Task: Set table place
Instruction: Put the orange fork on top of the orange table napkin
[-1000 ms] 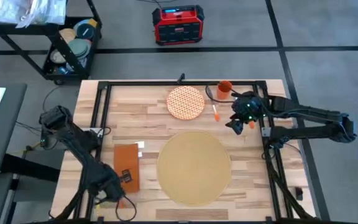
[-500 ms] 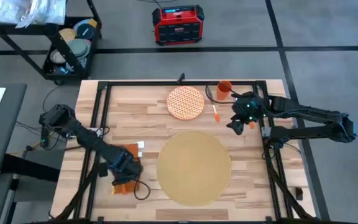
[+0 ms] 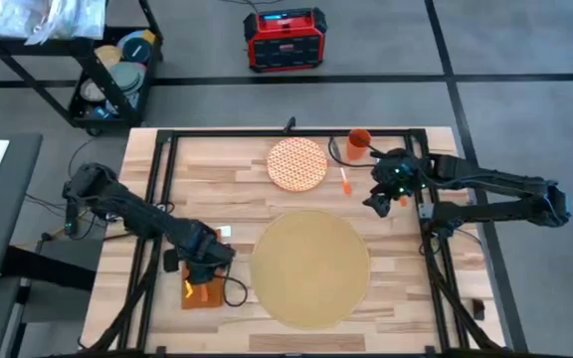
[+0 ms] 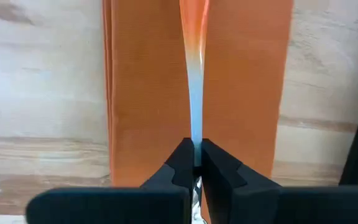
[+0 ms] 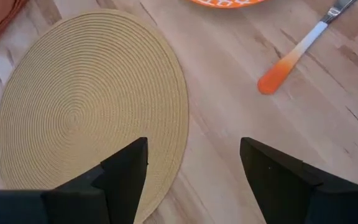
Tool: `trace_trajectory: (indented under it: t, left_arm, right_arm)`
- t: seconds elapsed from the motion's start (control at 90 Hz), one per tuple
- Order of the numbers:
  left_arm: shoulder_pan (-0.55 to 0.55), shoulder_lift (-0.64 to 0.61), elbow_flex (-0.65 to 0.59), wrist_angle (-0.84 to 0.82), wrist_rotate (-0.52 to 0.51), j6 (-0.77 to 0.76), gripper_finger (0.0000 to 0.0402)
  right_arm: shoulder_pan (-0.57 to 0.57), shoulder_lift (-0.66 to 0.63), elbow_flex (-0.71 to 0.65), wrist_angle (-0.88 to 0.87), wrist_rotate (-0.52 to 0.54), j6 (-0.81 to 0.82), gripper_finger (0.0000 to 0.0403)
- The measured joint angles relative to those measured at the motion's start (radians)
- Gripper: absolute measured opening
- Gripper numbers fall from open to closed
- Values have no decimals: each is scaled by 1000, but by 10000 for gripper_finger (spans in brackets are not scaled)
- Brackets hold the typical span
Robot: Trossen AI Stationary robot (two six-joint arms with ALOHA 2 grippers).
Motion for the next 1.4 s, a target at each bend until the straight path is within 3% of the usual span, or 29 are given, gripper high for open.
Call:
trace_trajectory:
  t: [0.489, 0.8, 1.4]
  left_arm:
    - [-7, -65, -124, 46, 1, 53, 0]
    - [-8, -64, -156, 177, -1, 64, 0]
    - [-7, -64, -214, 219, 43, 76, 0]
  right_arm:
    - [0, 0, 0, 1, 0, 49, 245]
    - [0, 0, 0, 1, 0, 50, 245]
    - [0, 0, 0, 1, 0, 55, 245]
